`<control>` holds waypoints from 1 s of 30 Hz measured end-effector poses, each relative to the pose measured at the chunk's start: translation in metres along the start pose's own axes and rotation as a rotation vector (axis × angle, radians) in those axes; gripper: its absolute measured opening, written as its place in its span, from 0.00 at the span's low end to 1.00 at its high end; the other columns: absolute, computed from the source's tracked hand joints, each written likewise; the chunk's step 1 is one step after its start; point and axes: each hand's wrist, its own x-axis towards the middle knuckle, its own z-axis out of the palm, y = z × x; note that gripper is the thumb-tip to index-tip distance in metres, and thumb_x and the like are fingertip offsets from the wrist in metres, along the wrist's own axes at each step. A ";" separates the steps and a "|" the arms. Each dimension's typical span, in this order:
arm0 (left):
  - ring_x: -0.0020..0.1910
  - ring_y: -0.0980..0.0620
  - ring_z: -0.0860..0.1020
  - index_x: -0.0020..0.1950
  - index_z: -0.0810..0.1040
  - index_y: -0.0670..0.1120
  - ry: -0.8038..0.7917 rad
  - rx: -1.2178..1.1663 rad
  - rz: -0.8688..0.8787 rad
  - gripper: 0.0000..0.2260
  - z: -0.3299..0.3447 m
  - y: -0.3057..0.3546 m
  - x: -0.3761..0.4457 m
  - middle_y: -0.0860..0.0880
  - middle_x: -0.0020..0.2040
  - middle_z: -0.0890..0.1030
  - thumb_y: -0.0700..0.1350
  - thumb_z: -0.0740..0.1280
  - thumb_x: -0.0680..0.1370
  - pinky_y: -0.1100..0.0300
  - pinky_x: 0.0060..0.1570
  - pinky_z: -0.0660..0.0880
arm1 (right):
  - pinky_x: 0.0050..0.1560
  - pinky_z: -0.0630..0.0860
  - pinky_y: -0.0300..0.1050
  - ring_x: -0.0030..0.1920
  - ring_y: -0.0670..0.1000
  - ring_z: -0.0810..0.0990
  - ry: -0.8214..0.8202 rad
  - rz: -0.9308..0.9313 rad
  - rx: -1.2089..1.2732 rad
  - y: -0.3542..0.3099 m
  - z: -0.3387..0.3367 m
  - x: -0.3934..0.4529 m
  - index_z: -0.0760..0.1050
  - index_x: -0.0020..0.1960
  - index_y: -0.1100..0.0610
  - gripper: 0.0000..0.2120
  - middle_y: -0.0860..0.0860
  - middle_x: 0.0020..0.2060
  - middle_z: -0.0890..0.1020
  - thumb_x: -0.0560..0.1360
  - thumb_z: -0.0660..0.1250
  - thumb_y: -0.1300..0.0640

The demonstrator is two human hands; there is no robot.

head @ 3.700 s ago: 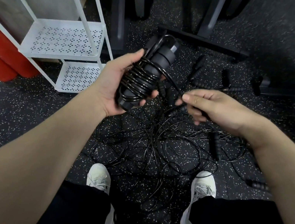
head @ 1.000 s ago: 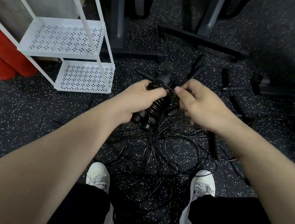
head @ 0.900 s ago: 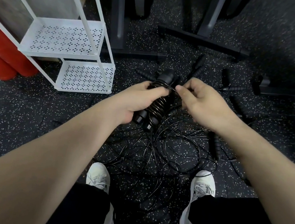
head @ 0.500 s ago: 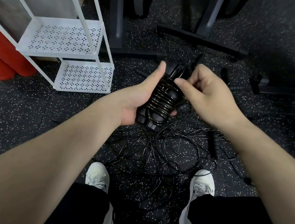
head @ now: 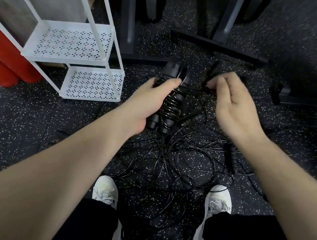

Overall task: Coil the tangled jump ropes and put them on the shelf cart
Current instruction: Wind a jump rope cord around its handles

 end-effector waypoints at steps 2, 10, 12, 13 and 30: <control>0.47 0.44 0.86 0.59 0.78 0.52 0.082 -0.011 0.062 0.15 -0.001 -0.002 0.001 0.46 0.52 0.86 0.58 0.74 0.77 0.50 0.40 0.82 | 0.52 0.72 0.47 0.52 0.51 0.76 0.022 0.100 -0.045 -0.001 0.001 0.004 0.76 0.51 0.56 0.12 0.48 0.48 0.79 0.85 0.56 0.54; 0.42 0.60 0.79 0.58 0.74 0.55 0.274 0.350 0.431 0.14 -0.001 -0.006 -0.001 0.57 0.46 0.81 0.56 0.73 0.77 0.58 0.46 0.79 | 0.32 0.73 0.35 0.30 0.43 0.76 -0.087 0.509 0.207 0.005 0.002 0.009 0.79 0.48 0.52 0.09 0.47 0.34 0.83 0.82 0.62 0.50; 0.43 0.59 0.79 0.59 0.73 0.55 0.273 0.457 0.491 0.16 0.000 -0.009 -0.002 0.59 0.45 0.80 0.57 0.73 0.76 0.53 0.50 0.79 | 0.50 0.82 0.47 0.42 0.47 0.85 -0.147 0.674 0.348 0.007 0.005 0.010 0.75 0.61 0.51 0.15 0.49 0.43 0.88 0.84 0.58 0.43; 0.44 0.58 0.79 0.59 0.73 0.55 0.259 0.484 0.506 0.17 0.002 -0.010 -0.003 0.59 0.46 0.80 0.58 0.73 0.75 0.51 0.51 0.79 | 0.54 0.83 0.53 0.45 0.50 0.87 -0.167 0.748 0.398 0.008 0.007 0.010 0.72 0.67 0.51 0.19 0.50 0.44 0.88 0.84 0.56 0.40; 0.48 0.56 0.80 0.57 0.70 0.62 -0.160 0.745 0.536 0.17 0.009 -0.012 -0.016 0.59 0.51 0.80 0.53 0.75 0.74 0.52 0.52 0.79 | 0.42 0.83 0.52 0.37 0.53 0.82 -0.332 0.856 0.500 0.011 0.003 0.007 0.79 0.51 0.61 0.10 0.55 0.40 0.85 0.85 0.61 0.59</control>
